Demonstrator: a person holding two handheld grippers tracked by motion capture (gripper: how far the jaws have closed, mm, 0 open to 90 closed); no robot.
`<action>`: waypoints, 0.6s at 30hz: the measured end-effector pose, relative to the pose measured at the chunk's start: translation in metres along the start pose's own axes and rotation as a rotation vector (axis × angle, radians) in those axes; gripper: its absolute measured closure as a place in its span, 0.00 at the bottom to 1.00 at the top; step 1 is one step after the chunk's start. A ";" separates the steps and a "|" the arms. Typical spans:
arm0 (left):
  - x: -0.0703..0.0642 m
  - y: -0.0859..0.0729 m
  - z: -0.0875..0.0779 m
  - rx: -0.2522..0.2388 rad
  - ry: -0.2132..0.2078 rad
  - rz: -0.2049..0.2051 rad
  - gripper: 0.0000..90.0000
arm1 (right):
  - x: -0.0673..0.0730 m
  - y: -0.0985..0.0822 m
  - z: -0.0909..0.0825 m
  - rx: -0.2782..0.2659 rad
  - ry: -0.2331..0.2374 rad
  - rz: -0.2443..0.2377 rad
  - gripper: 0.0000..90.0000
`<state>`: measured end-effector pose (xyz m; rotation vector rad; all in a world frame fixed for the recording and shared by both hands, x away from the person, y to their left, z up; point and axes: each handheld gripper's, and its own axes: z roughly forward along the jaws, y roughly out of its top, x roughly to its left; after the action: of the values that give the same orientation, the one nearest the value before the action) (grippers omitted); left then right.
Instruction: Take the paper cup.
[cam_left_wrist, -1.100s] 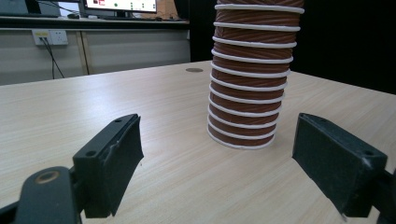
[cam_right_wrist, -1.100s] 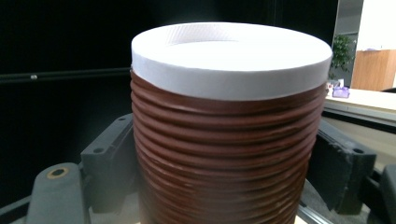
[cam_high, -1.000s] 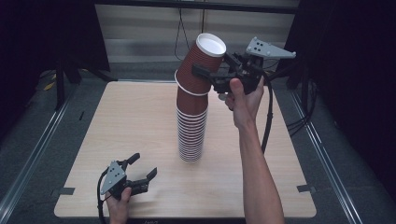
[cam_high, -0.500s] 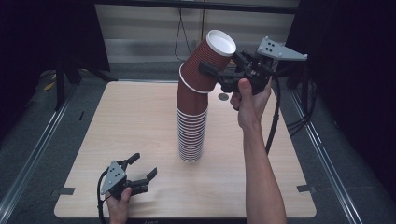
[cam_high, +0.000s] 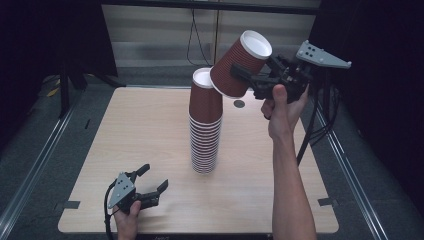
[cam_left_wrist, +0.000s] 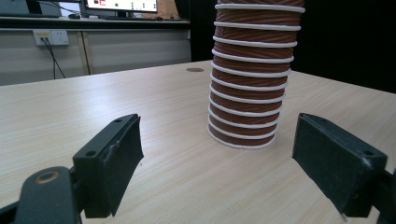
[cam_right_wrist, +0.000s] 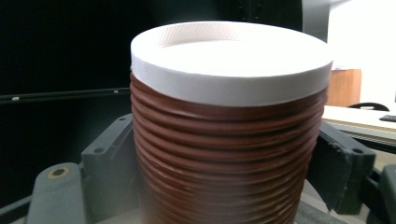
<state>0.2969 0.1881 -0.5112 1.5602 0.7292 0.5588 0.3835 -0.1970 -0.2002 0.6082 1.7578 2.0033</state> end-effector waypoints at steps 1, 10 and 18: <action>0.000 0.000 0.000 0.000 0.001 0.000 0.17 | -0.002 0.000 -0.003 -0.003 -0.002 0.006 0.21; 0.000 0.000 0.000 0.004 0.008 0.009 0.17 | -0.010 -0.003 -0.021 0.033 -0.074 -0.006 0.21; 0.000 0.000 0.000 0.001 0.008 0.009 0.17 | -0.017 -0.016 -0.026 0.091 -0.122 -0.007 0.21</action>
<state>0.2967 0.1879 -0.5111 1.5637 0.7292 0.5717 0.3831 -0.2258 -0.2203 0.7368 1.7821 1.8485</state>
